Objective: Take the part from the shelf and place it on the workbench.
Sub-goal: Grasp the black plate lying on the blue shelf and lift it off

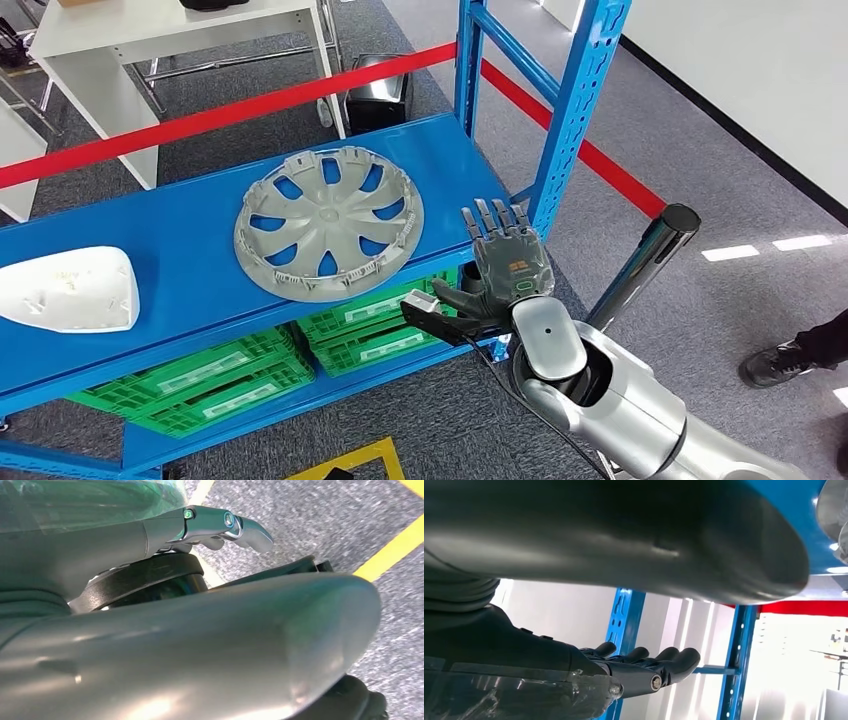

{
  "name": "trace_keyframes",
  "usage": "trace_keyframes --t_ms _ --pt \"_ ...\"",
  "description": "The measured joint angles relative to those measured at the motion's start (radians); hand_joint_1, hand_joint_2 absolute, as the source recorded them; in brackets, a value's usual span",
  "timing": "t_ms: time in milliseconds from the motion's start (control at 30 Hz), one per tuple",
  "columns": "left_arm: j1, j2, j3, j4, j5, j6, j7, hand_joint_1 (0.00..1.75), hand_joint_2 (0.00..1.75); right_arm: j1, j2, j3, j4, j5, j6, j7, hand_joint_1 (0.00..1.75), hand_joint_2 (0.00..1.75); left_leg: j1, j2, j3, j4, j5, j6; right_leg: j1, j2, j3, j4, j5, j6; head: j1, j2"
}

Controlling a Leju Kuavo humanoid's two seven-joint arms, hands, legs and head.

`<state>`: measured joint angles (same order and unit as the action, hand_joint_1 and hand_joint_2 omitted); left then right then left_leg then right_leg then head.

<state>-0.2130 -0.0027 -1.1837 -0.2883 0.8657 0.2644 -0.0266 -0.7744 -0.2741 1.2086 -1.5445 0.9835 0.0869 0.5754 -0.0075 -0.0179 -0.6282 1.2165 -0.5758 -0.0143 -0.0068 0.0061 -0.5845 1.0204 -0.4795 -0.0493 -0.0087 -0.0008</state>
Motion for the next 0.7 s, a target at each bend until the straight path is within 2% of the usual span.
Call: trace_keyframes --t_ms 33,67,100,167,267,333,400,433,467,500,533,567,600,633,700 --pt "0.001 0.0 0.0 0.0 -0.001 0.0 0.0 0.0 0.0 0.0 0.0 0.0 0.0 0.0 0.0 0.0 0.0 0.0 -0.001 0.0 0.014 -0.059 0.053 0.004 0.0 0.001 0.011 -0.001 -0.008 0.002 -0.001 0.0" --pt "0.003 0.0 0.0 0.001 -0.001 0.0 0.001 0.0 0.0 0.0 0.0 -0.001 0.0 0.0 0.0 0.0 0.0 0.0 -0.003 0.0 0.024 -0.11 0.087 0.009 0.0 0.001 0.021 -0.001 -0.014 0.005 -0.001 0.0" --pt "0.004 0.0 0.0 0.001 -0.002 0.0 0.001 0.0 0.0 0.0 0.001 -0.001 0.0 0.0 0.0 -0.001 0.0 0.0 -0.007 0.001 0.034 -0.156 0.106 0.015 0.001 0.002 0.025 -0.001 -0.019 0.009 -0.003 0.0" --pt "0.004 -0.001 0.0 0.001 -0.002 -0.001 0.001 0.0 0.0 0.002 0.001 -0.001 0.0 0.001 -0.001 -0.001 0.0 0.0 -0.012 0.002 0.039 -0.188 0.103 0.026 0.002 0.002 0.025 0.0 -0.026 0.021 -0.005 0.0" --pt "0.002 -0.003 0.0 0.0 -0.003 -0.002 0.0 0.0 0.0 0.001 0.001 -0.005 0.0 0.001 -0.002 -0.002 0.0 0.0 -0.006 0.003 0.049 -0.204 0.107 0.041 0.002 0.001 0.016 0.024 -0.048 0.04 0.0 0.0" --pt "0.002 -0.004 0.0 0.0 -0.003 -0.002 0.001 0.0 0.0 -0.001 0.001 -0.008 0.0 0.002 -0.003 -0.002 0.0 0.0 -0.002 0.003 0.056 -0.208 0.103 0.05 0.0 0.0 -0.036 0.117 -0.086 0.05 0.008 0.0" --pt "0.003 -0.004 0.0 0.0 -0.003 -0.002 0.001 0.0 0.0 0.003 0.0 -0.008 0.0 0.002 -0.003 -0.002 0.0 0.0 -0.002 0.002 0.061 -0.208 0.094 0.055 -0.003 0.0 -0.121 0.247 -0.121 0.056 0.013 0.0" --pt "0.004 -0.004 0.0 0.0 -0.004 -0.002 0.001 0.0 0.0 0.006 0.0 -0.008 0.0 0.002 -0.004 -0.003 0.0 0.0 -0.002 0.001 0.066 -0.207 0.089 0.055 -0.003 0.0 -0.153 0.283 -0.116 0.058 0.015 0.0" --pt "0.004 -0.004 0.0 0.0 -0.004 -0.002 0.001 0.0 0.0 0.008 0.0 -0.008 0.0 0.002 -0.005 -0.004 0.0 0.0 -0.002 0.0 0.073 -0.207 0.082 0.055 -0.004 0.0 -0.166 0.28 -0.09 0.057 0.016 0.0" --pt "0.005 -0.004 0.0 0.0 -0.004 -0.002 0.001 0.0 0.0 0.009 -0.001 -0.009 0.0 0.002 -0.007 -0.004 0.0 0.0 -0.002 -0.001 0.083 -0.206 0.075 0.053 -0.004 0.0 -0.159 0.238 -0.046 0.056 0.017 0.0" --pt "0.005 -0.005 0.0 0.0 -0.004 -0.002 0.001 0.0 0.0 0.009 -0.001 -0.01 0.0 0.002 -0.01 -0.005 0.0 0.0 -0.002 -0.002 0.095 -0.206 0.066 0.05 -0.004 -0.001 -0.138 0.169 0.005 0.053 0.019 0.0" --pt "0.006 -0.005 0.0 0.0 -0.005 -0.002 0.002 0.0 0.0 0.009 -0.001 -0.01 0.0 0.002 -0.015 -0.005 0.0 0.0 -0.003 -0.002 0.104 -0.206 0.058 0.046 -0.002 -0.001 -0.113 0.108 0.04 0.049 0.019 0.0" --pt "0.006 -0.006 0.0 0.001 -0.005 -0.002 0.002 0.0 0.0 0.008 -0.001 -0.011 0.0 0.001 -0.02 -0.006 0.0 0.0 -0.005 -0.003 0.111 -0.205 0.05 0.041 0.0 0.0 -0.091 0.057 0.057 0.044 0.019 0.0" --pt "0.007 -0.006 0.0 0.001 -0.006 -0.002 0.001 0.0 0.0 0.009 -0.001 -0.013 0.001 0.0 -0.026 -0.006 0.0 0.0 -0.006 -0.003 0.114 -0.205 0.046 0.037 0.002 0.0 -0.077 0.029 0.059 0.039 0.018 0.0" --pt "0.008 -0.005 0.0 0.001 -0.007 -0.002 -0.003 0.0 0.0 0.012 -0.002 -0.019 0.003 -0.006 -0.039 -0.006 0.0 0.0 -0.007 -0.003 0.117 -0.203 0.043 0.033 0.003 0.002 -0.067 0.014 0.048 0.032 0.017 0.0"
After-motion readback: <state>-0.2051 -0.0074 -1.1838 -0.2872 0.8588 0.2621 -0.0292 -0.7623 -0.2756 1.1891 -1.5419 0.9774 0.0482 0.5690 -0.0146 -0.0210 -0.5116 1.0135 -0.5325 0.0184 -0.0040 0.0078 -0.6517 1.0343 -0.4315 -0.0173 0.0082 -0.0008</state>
